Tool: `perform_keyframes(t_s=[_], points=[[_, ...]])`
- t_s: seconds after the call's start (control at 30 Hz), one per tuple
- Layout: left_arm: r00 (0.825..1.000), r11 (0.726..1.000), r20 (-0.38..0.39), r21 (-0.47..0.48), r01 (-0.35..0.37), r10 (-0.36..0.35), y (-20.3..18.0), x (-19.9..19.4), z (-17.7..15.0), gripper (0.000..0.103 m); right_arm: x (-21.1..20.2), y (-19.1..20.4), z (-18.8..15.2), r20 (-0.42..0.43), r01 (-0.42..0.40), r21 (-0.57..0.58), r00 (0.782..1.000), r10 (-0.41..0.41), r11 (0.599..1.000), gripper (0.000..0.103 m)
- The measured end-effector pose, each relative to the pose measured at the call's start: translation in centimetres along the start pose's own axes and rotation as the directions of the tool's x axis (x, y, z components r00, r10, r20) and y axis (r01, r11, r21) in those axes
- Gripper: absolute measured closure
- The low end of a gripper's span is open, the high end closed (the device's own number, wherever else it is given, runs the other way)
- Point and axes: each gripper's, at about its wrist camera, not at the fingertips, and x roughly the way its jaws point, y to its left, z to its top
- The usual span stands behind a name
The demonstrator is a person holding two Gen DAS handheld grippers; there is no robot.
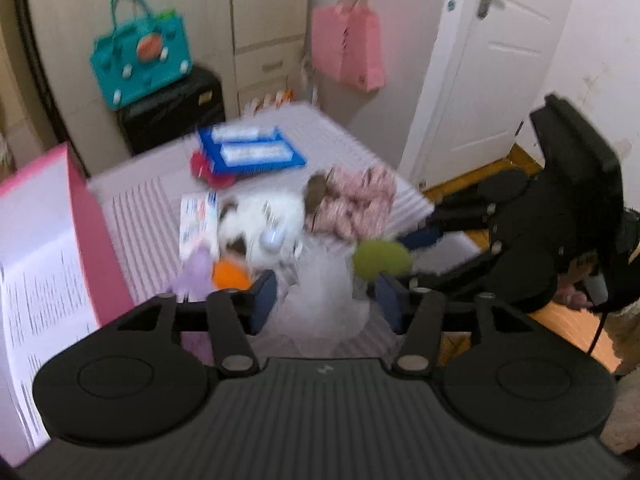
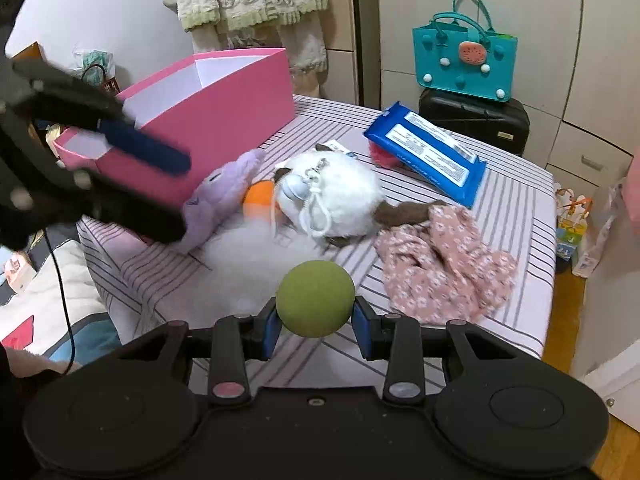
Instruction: Organize soft objects
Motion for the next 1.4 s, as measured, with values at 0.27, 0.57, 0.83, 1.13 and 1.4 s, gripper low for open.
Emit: perform_keyframes(t_s=[0.27,0.57,0.83,1.13,1.4], points=[[0.995,0.997,0.053,0.001,0.08,-0.08,-3.0,5.7,4.2,0.045,-1.2,-2.5,-2.5,-0.002,0.031,0.047,1.0,-0.031,0.998,0.061],[0.998,0.999,-0.063,0.04,0.017,-0.014,-5.8,13.5,6.6,0.045,-1.4,-5.7,-3.8,0.0,0.084,0.037,0.996,-0.084,0.996,0.061],[0.988,0.995,-0.124,-0.017,-0.096,0.094,-4.9,17.8,6.5,0.045,-0.3,-7.7,-3.7,-0.01,0.133,-0.005,0.991,-0.133,0.991,0.061],[0.985,0.989,-0.097,-0.004,-0.145,0.144,-4.6,19.2,4.8,0.084,0.4,-8.4,-3.2,-0.003,0.102,-0.022,0.995,-0.102,0.995,0.061],[0.992,0.995,-0.068,0.028,-0.1,0.101,-5.1,14.3,4.2,0.097,-1.0,-7.4,-2.8,0.013,0.076,-0.028,0.997,-0.076,0.997,0.061]])
